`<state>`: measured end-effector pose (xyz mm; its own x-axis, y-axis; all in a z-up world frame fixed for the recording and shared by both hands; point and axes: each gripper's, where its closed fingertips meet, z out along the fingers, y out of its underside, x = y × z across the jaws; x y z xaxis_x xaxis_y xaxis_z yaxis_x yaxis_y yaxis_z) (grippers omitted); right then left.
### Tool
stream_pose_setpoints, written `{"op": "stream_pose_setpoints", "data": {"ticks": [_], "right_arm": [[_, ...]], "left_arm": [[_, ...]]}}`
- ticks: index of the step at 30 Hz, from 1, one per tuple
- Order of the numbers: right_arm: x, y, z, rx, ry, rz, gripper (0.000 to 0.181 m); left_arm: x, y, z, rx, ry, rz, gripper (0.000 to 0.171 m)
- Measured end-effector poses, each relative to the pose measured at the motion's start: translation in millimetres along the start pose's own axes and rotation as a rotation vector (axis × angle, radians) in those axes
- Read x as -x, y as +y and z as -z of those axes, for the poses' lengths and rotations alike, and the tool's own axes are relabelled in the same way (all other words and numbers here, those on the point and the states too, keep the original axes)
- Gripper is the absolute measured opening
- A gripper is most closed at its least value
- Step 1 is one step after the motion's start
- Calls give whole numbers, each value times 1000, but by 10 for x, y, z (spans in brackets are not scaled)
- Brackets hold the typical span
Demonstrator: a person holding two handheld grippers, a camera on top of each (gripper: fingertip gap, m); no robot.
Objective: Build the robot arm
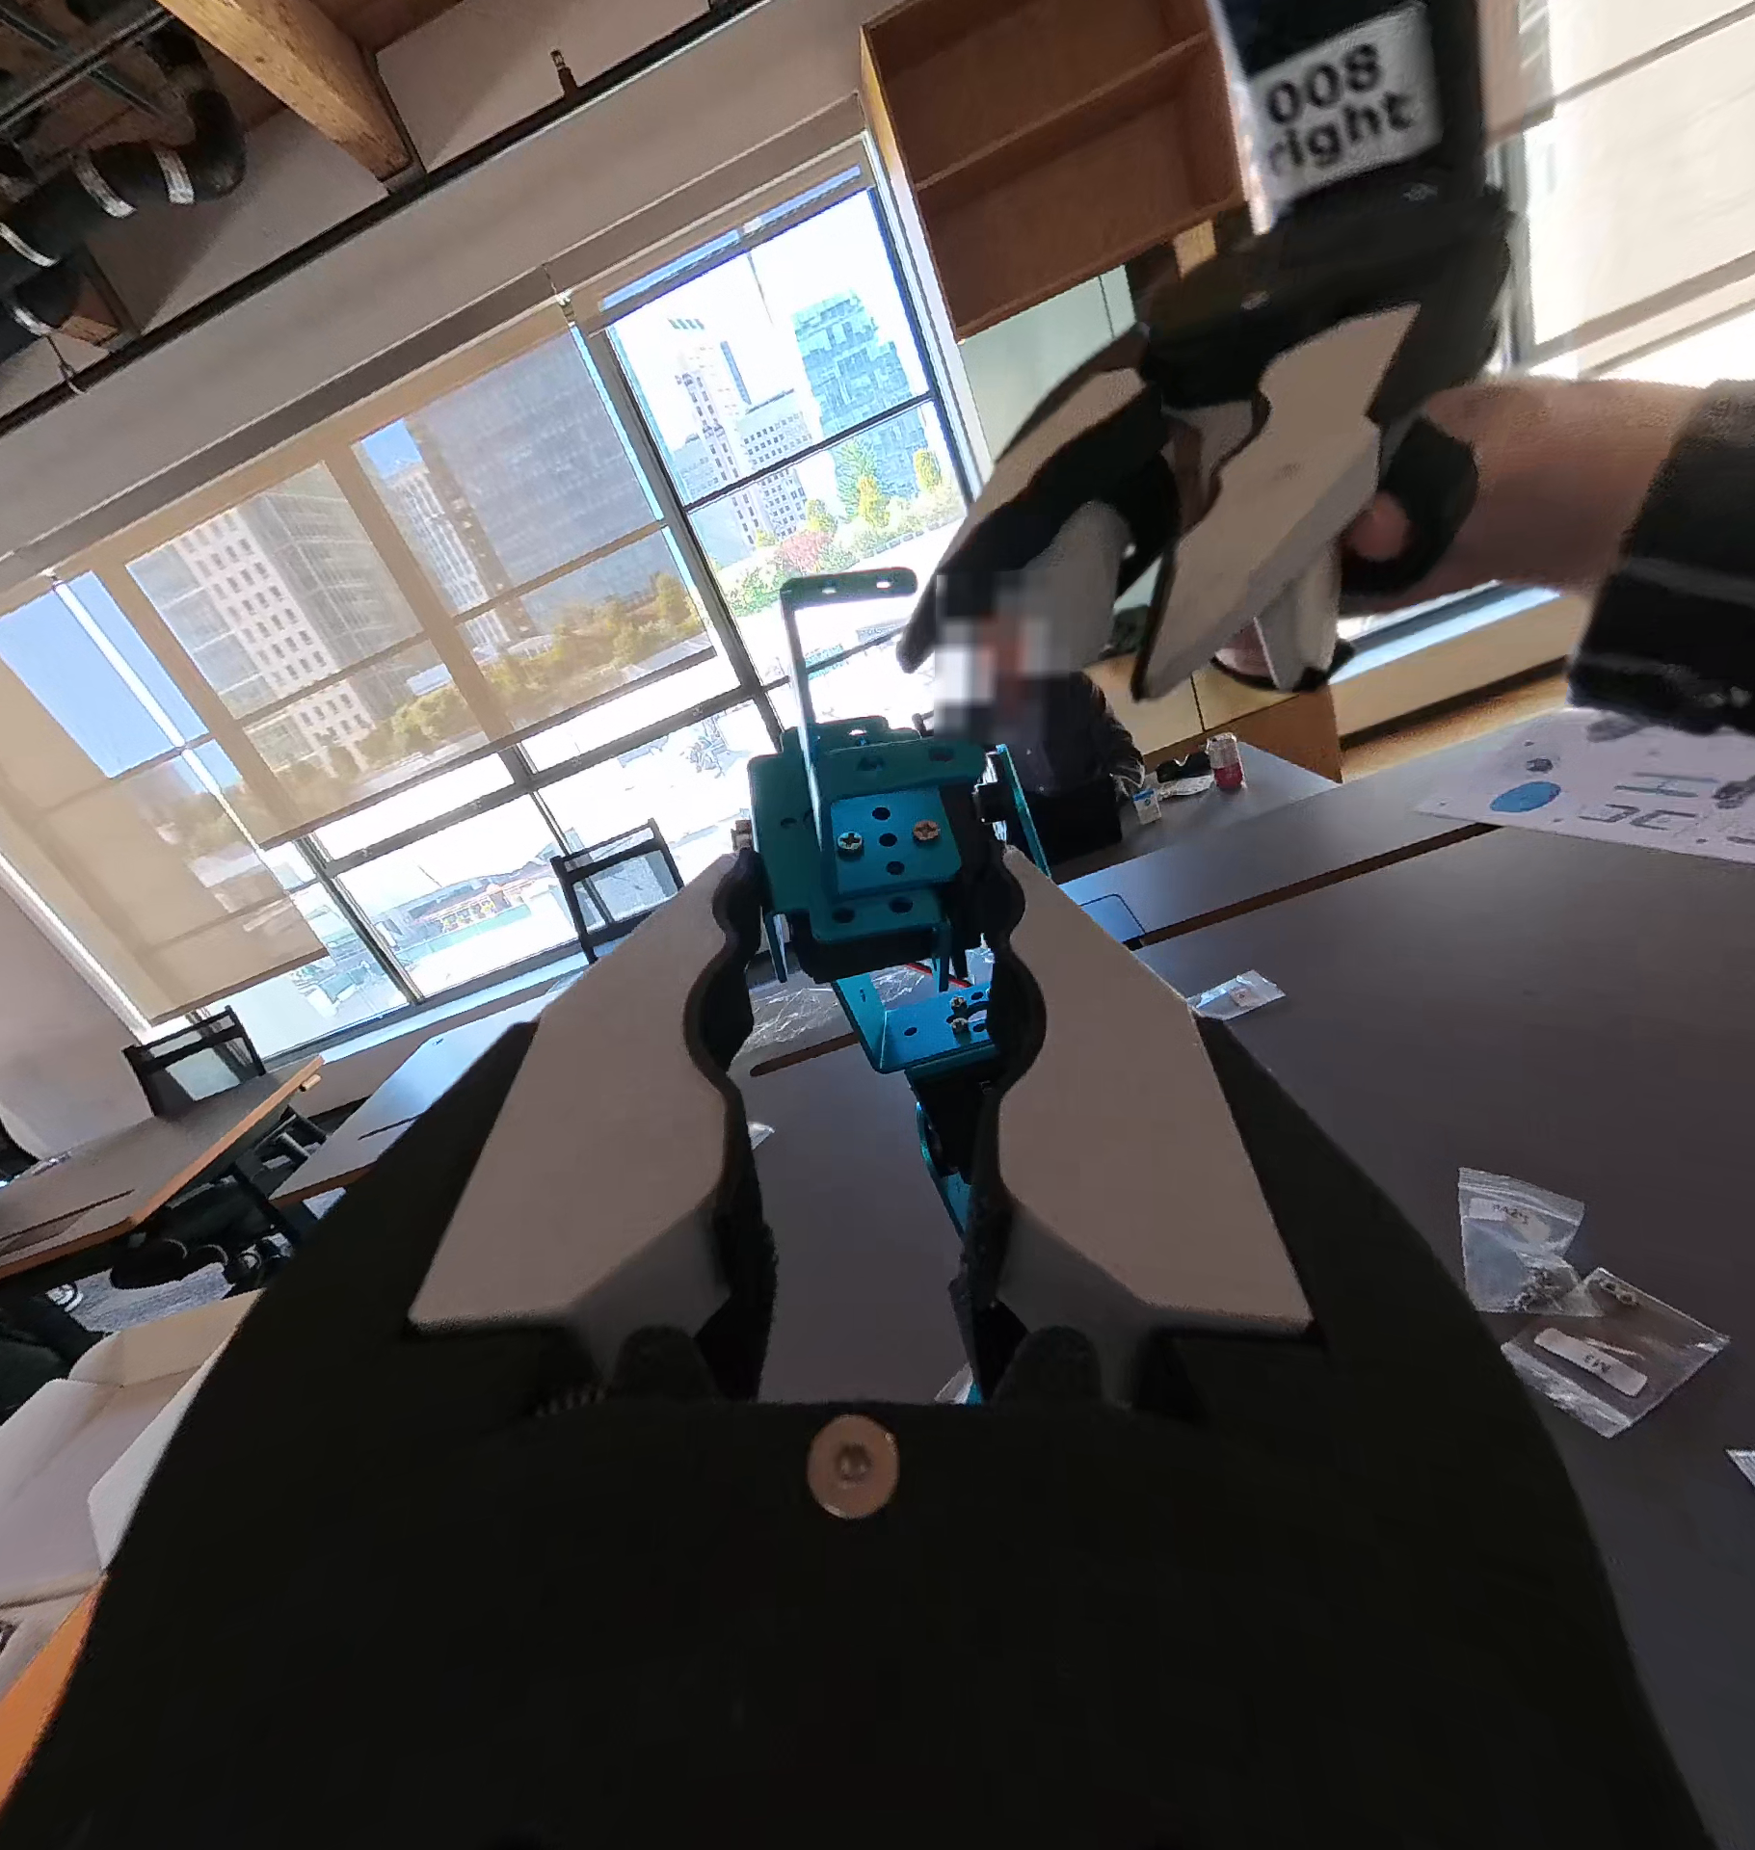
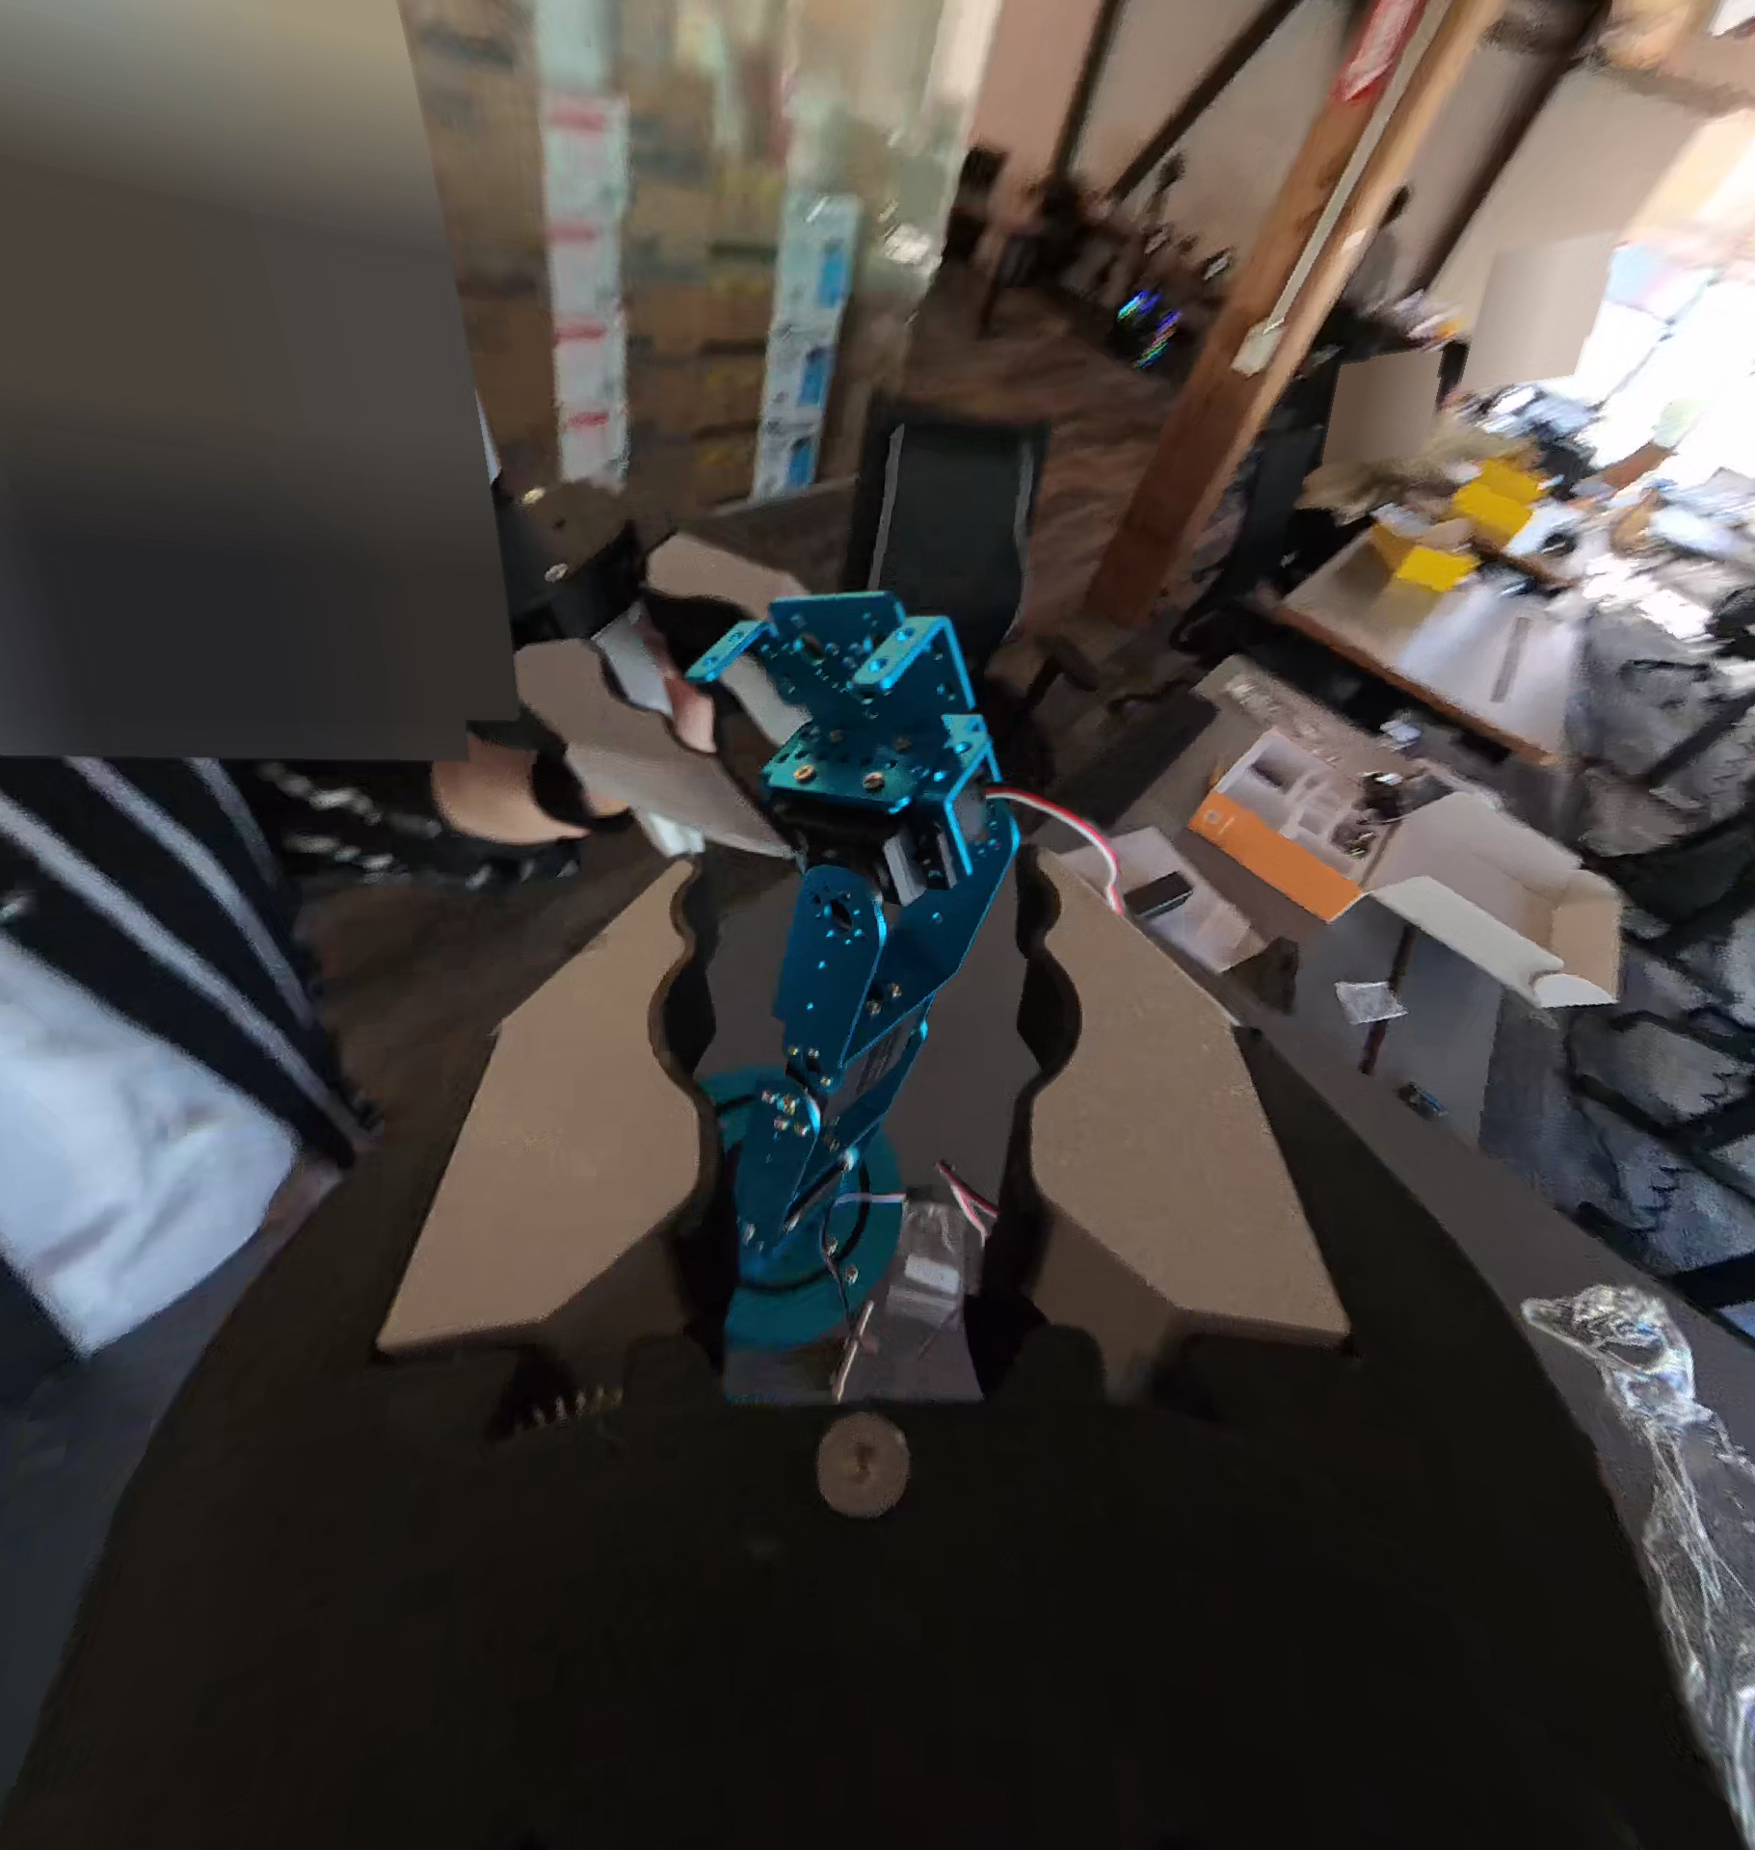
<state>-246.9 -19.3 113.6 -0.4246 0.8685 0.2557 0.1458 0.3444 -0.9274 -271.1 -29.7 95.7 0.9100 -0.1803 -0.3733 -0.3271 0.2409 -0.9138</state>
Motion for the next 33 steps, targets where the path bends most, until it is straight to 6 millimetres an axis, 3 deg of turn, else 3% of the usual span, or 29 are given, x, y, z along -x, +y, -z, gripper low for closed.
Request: {"op": "stream_pose_setpoints", "data": {"ticks": [4,7,11,14,19,22,26,30,33], "right_arm": [[-47,-83,34,80,-187,-127,59],[-254,2,15,104,-207,-200,58],[-288,239,-43,114,-254,-335,55],[-182,168,-60,-9,-223,-362,60],[-19,80,-13,-58,-53,-231,62],[-98,52,42,-83,-46,-361,57],[-221,60,142,-88,14,-294,40],[-174,-15,17,-121,-64,-505,60],[-123,40,-150,-57,7,-466,70]], "left_arm": [[-29,-10,-25,-16,9,3,43],[-50,-4,-52,-25,30,25,43],[-64,-4,-74,-31,42,26,43],[-68,-10,-85,-29,48,20,43],[-50,0,-71,-18,52,28,43],[-21,4,-55,-7,52,38,42],[27,10,-28,8,40,34,43],[13,13,-34,22,22,5,43],[16,17,-30,26,10,1,43]]}}
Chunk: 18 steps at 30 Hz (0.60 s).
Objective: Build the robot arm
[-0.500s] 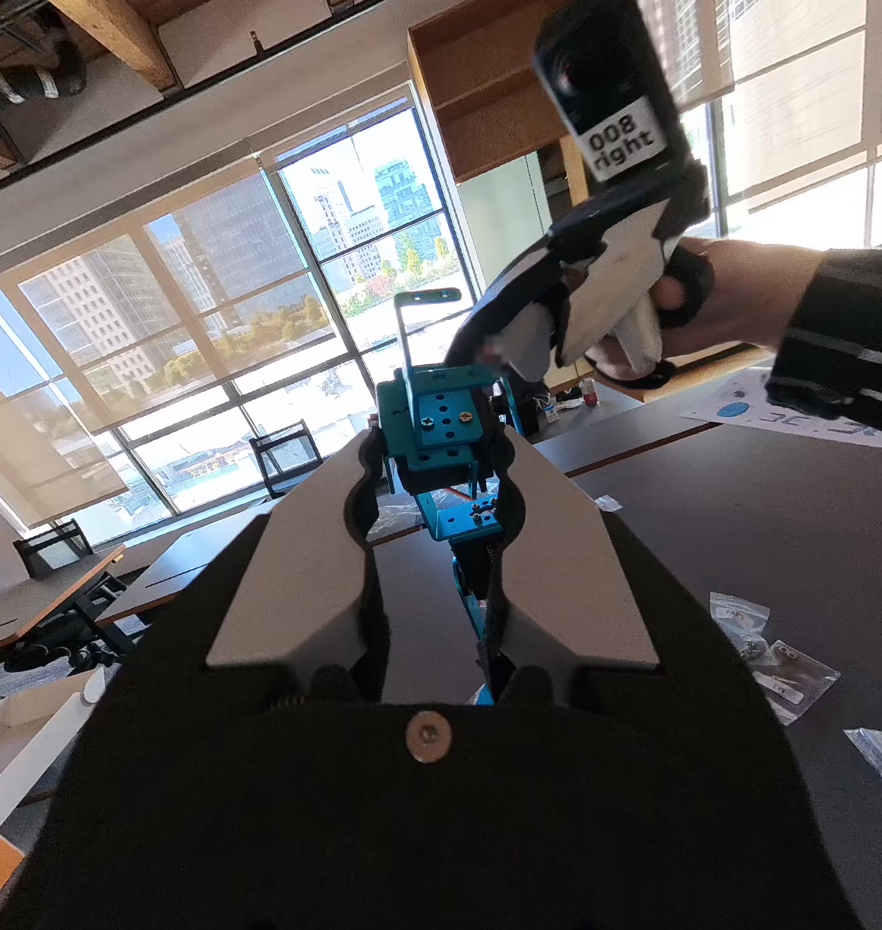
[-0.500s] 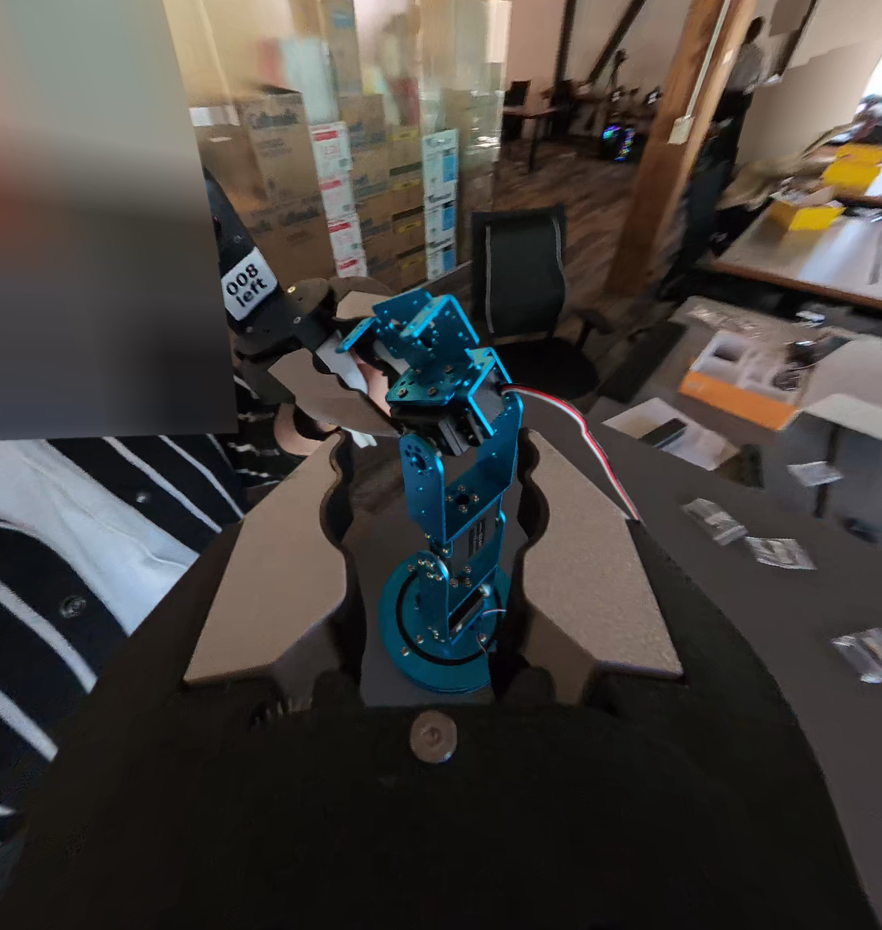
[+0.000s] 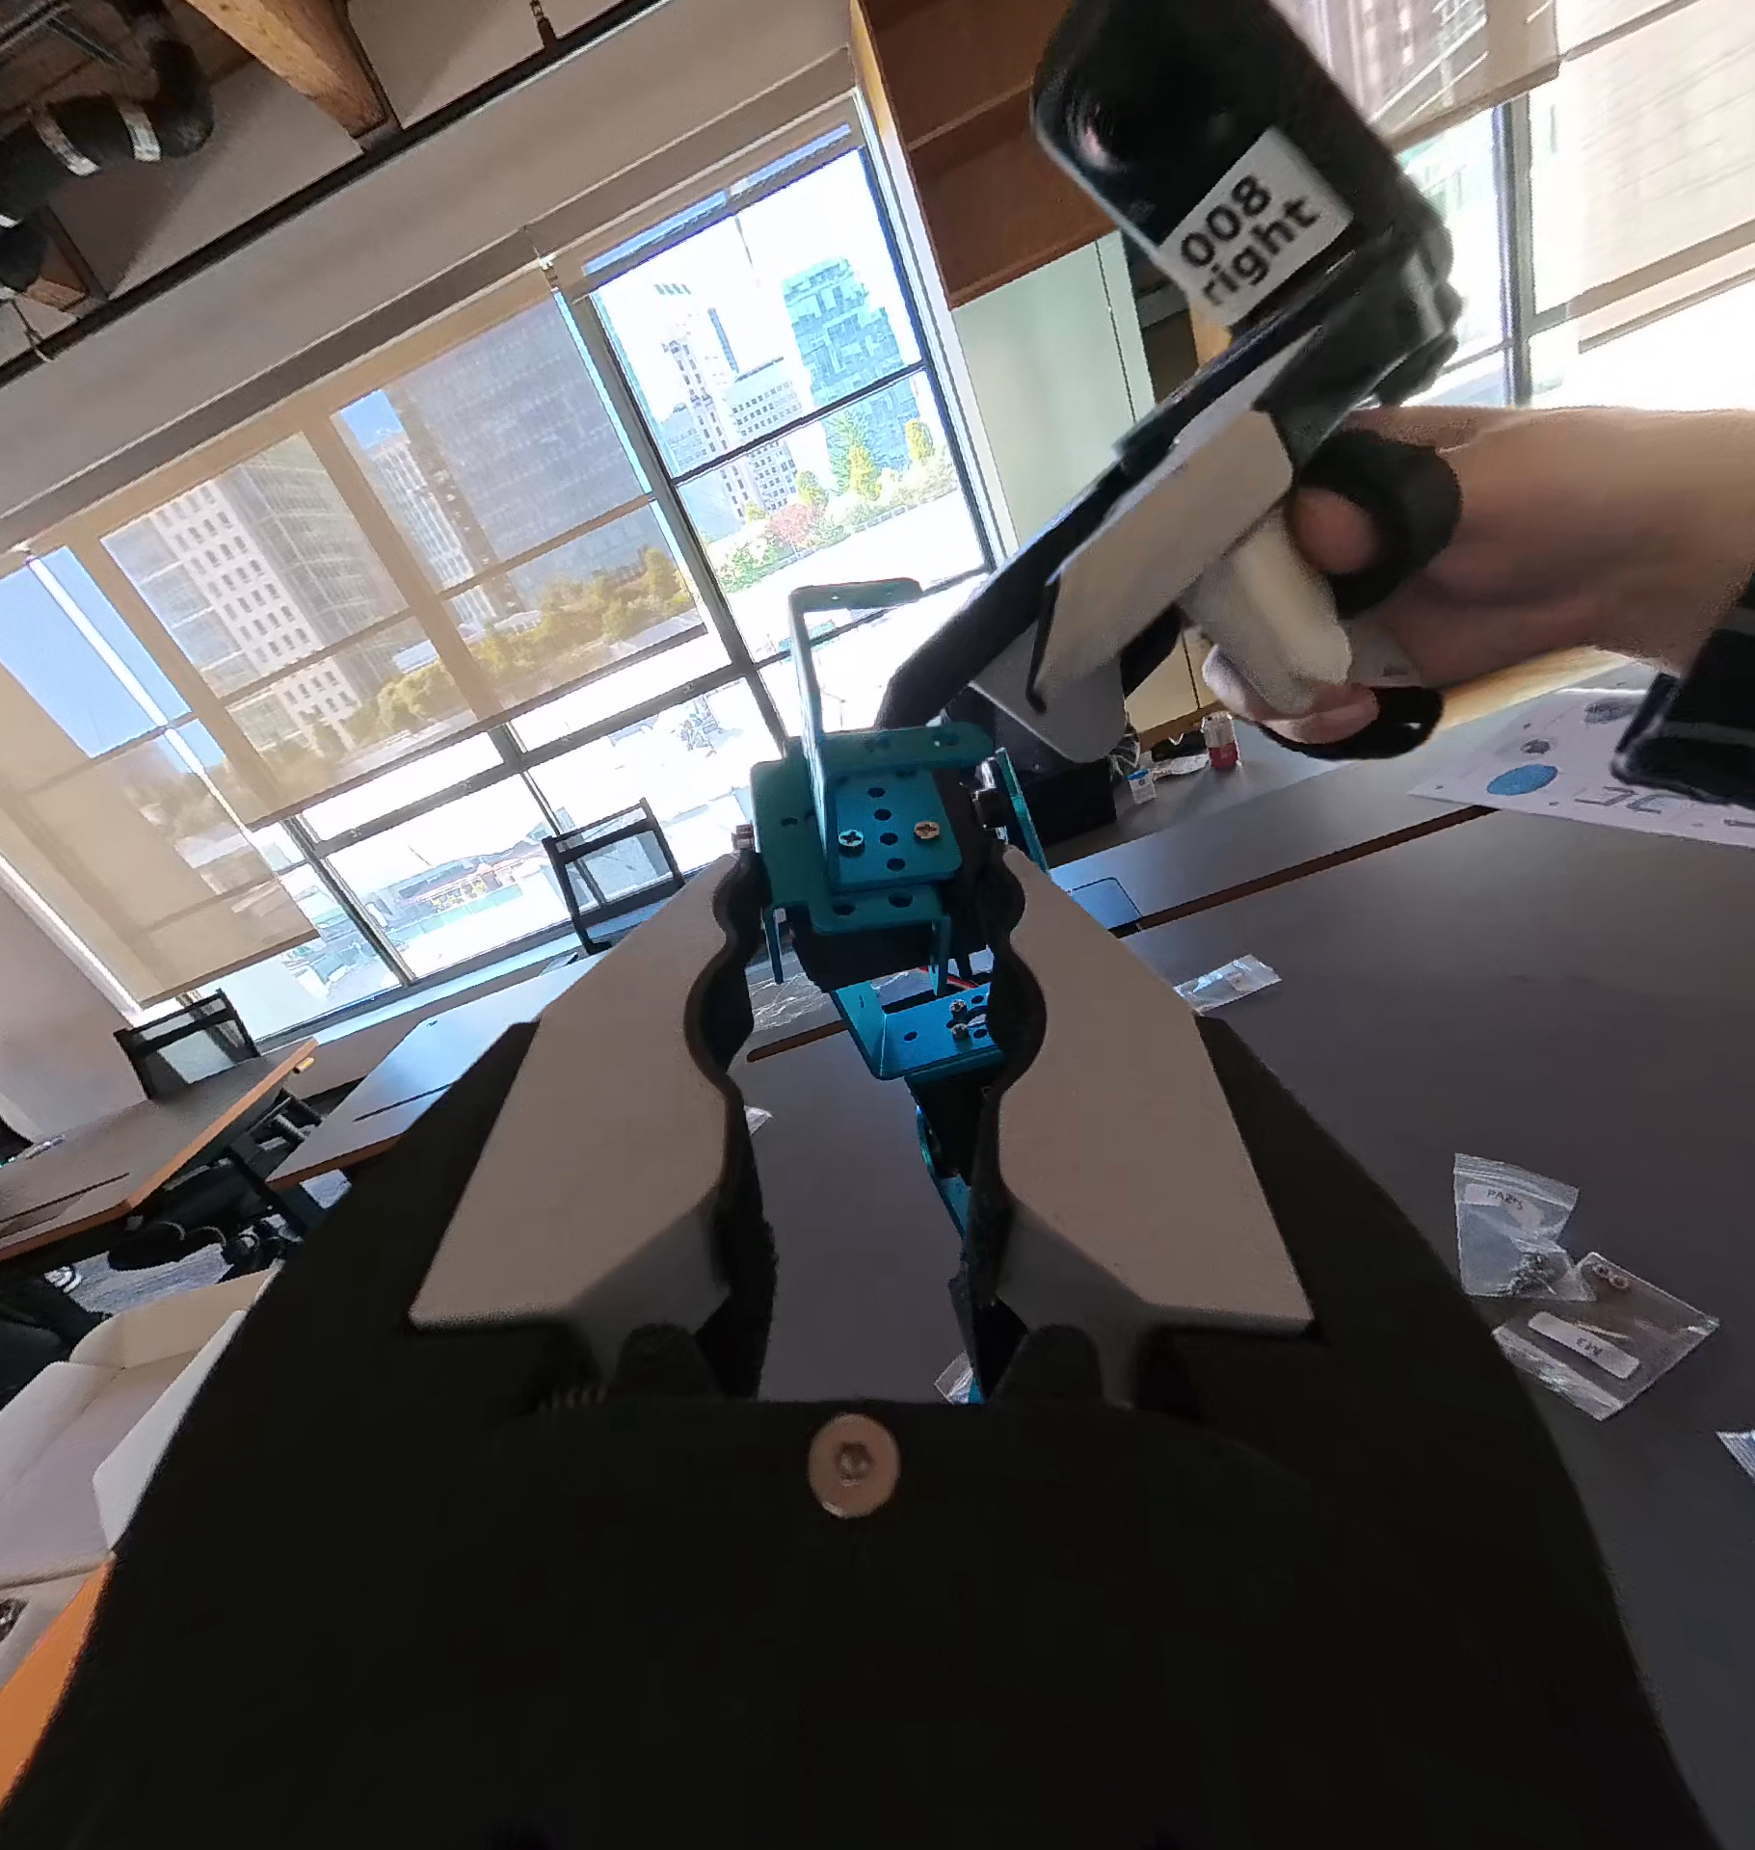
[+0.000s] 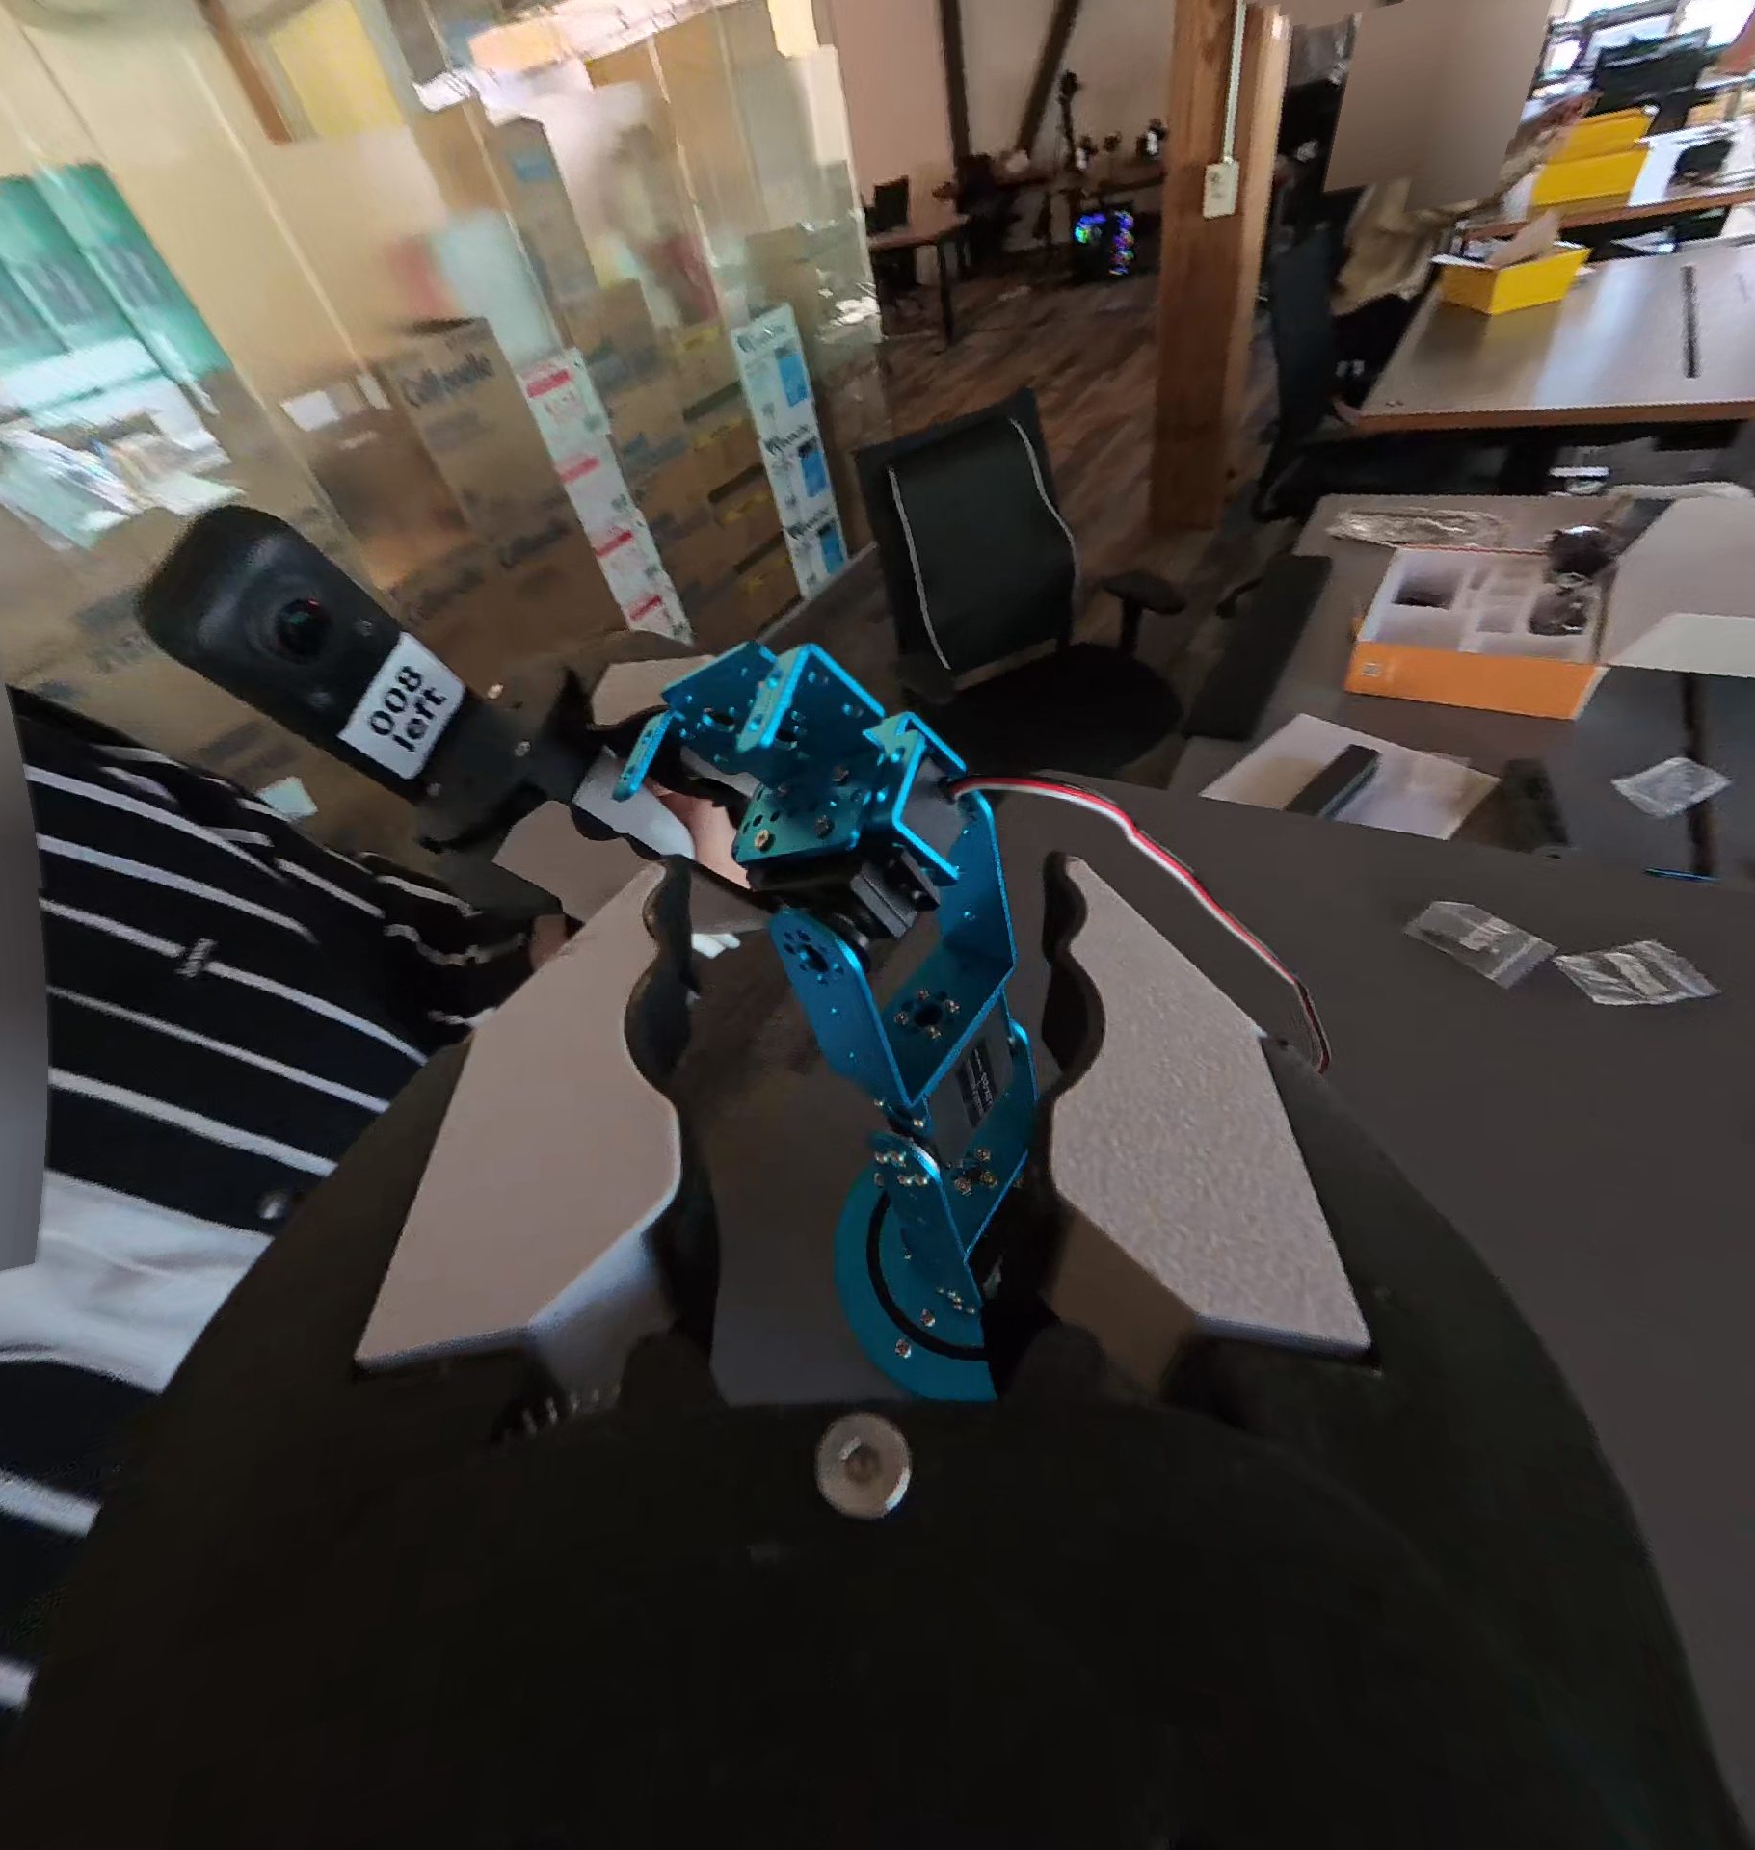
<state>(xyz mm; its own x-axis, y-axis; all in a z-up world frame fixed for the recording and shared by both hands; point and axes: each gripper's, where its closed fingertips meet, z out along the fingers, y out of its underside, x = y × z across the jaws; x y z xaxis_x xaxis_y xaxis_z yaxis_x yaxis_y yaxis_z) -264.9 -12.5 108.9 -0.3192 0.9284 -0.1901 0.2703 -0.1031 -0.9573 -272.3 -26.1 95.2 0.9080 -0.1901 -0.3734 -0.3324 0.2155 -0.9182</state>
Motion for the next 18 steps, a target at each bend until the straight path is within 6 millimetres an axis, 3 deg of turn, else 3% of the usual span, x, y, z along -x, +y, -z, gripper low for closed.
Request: {"op": "stream_pose_setpoints", "data": {"ticks": [3,9,11,14,18], "right_arm": [[75,33,-123,25,109,81,72],[11,87,14,173,568,807,65],[85,152,-44,203,657,1007,61],[80,254,-181,249,768,1178,63],[65,128,-231,234,941,1365,58]], "left_arm": [[-1,5,-1,7,-3,-1,42],[8,1,-7,15,27,54,42],[8,-4,-9,16,27,58,42],[10,-12,-14,26,30,63,42],[10,-25,-19,46,34,73,42]]}}
